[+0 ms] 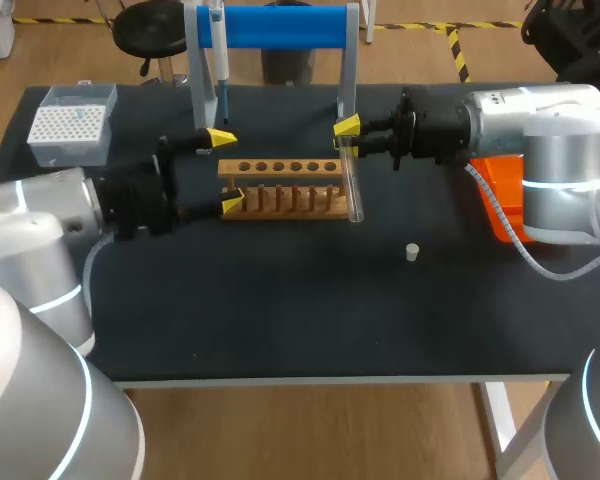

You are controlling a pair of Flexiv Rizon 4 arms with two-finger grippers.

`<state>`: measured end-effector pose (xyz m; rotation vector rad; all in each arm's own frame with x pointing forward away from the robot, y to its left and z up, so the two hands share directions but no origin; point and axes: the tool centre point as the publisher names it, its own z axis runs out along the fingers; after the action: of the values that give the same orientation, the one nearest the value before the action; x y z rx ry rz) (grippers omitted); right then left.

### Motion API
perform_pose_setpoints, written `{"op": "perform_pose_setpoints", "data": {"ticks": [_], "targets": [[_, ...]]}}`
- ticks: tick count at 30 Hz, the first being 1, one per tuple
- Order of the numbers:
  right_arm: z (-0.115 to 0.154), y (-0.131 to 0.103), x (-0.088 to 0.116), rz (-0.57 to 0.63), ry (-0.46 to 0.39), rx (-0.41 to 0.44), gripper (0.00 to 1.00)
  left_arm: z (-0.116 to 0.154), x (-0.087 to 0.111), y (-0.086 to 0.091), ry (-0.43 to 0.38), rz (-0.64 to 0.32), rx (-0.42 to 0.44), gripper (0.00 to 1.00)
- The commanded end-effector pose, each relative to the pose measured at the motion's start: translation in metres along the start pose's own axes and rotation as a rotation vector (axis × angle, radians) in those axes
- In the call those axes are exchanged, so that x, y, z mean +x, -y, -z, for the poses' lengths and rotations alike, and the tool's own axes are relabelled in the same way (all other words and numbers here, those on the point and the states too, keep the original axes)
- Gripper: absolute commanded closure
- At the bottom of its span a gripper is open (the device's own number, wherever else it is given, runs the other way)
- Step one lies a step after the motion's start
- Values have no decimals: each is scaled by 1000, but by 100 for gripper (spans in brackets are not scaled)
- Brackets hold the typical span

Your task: Invert the test tube, pick up the pipette, mount the tip to pipette, aspirate from beaker and dispense into the tube, eject the tip, return the pipette, and cap with the stopper.

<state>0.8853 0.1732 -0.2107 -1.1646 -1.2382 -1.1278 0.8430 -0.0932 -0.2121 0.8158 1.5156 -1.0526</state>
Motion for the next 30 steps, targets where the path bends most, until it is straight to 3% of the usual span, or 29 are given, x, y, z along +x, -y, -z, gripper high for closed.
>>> {"op": "perform_pose_setpoints", "data": {"ticks": [1,11,16,30], "targets": [[0,1,1,1,3,-3,100,-7,-5,5,-20,-286,66,0],[0,1,1,1,3,-3,100,-32,-6,32,2,-368,181,0],[0,1,1,1,3,-3,100,-50,-4,44,14,-352,258,0],[0,1,1,1,3,-3,100,-89,-7,68,-9,-307,333,0]]}}
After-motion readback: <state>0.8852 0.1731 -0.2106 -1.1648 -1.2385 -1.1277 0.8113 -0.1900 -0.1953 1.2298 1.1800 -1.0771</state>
